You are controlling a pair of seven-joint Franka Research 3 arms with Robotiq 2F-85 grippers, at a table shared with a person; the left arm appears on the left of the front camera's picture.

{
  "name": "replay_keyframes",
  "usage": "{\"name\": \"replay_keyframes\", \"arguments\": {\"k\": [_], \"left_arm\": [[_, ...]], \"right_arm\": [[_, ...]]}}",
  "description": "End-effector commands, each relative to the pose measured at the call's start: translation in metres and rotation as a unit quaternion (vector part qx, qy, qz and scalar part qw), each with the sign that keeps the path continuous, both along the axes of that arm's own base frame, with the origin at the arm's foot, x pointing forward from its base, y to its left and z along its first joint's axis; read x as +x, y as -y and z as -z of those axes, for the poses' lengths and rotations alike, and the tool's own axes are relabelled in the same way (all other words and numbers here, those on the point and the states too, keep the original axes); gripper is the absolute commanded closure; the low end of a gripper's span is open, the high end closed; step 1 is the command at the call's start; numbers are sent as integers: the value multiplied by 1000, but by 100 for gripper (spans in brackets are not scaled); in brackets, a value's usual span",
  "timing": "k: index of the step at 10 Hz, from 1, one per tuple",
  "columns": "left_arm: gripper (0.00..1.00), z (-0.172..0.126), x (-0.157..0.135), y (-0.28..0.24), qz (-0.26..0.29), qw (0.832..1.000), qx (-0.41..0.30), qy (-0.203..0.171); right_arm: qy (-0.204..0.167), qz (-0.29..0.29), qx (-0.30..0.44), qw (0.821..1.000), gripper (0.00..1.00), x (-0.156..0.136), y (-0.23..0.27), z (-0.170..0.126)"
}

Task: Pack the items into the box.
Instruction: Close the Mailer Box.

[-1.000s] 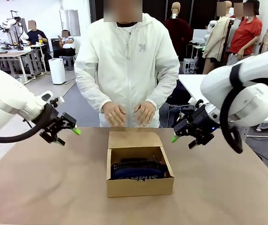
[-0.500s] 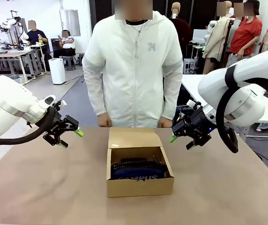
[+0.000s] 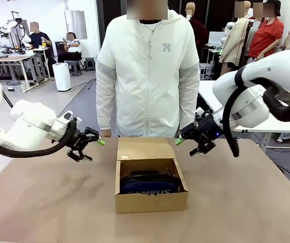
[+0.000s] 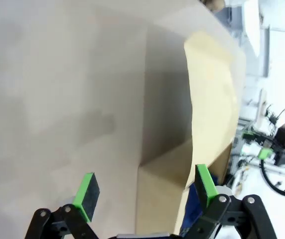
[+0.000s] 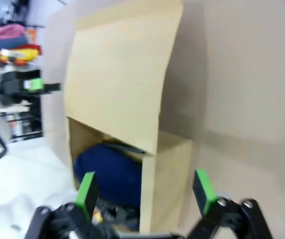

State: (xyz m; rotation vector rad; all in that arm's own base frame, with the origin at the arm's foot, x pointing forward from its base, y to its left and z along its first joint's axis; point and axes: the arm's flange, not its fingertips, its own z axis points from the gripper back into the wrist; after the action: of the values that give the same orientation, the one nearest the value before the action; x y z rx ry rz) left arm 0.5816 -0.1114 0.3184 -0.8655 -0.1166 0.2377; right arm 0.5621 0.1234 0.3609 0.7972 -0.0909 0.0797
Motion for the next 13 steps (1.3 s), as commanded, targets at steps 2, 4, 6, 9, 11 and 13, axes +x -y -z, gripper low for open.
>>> {"name": "replay_keyframes", "arguments": {"k": [2,4,6,9,11,13], "left_arm": [[0,33,26,28,-18,998,-42,-31],[0,48,31,41,-16,993,-108,-37],[0,57,27,58,-15,986,-166,-9],[0,58,21,72,-19,972,-236,-6],[0,55,17,75,-12,968,-252,-3],[0,58,17,79,0,968,-249,-16]], "right_arm": [[-80,-18,48,995,0,51,-8,28],[-102,-25,57,993,0,60,-18,39],[-134,-18,112,985,0,66,-21,50],[-174,-31,130,976,0,76,-25,65],[-175,-47,168,969,0,79,-26,69],[-174,-57,183,966,0,82,-28,72]]}}
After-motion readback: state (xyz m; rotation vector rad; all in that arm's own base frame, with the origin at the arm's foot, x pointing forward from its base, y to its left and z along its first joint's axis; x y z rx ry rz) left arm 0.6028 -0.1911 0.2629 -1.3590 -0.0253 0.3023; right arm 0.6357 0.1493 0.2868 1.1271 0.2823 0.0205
